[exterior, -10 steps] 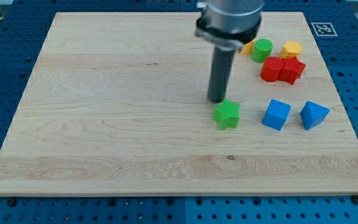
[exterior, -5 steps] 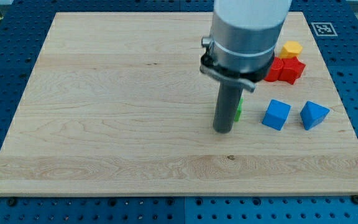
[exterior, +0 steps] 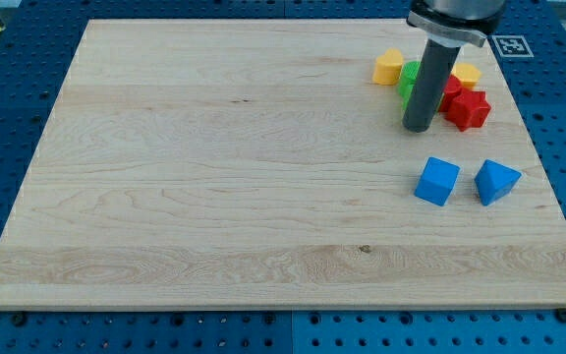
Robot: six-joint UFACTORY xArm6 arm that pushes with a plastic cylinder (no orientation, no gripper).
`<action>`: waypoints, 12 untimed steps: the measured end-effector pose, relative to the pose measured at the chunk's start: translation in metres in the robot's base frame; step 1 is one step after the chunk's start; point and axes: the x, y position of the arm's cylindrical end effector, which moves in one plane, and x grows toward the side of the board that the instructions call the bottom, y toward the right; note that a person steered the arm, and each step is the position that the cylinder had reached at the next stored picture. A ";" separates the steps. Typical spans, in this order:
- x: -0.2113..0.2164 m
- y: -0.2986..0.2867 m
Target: Push the red circle between the green star and the blue cube
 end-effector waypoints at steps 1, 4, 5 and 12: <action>0.001 -0.002; 0.125 -0.069; 0.159 -0.019; 0.063 0.019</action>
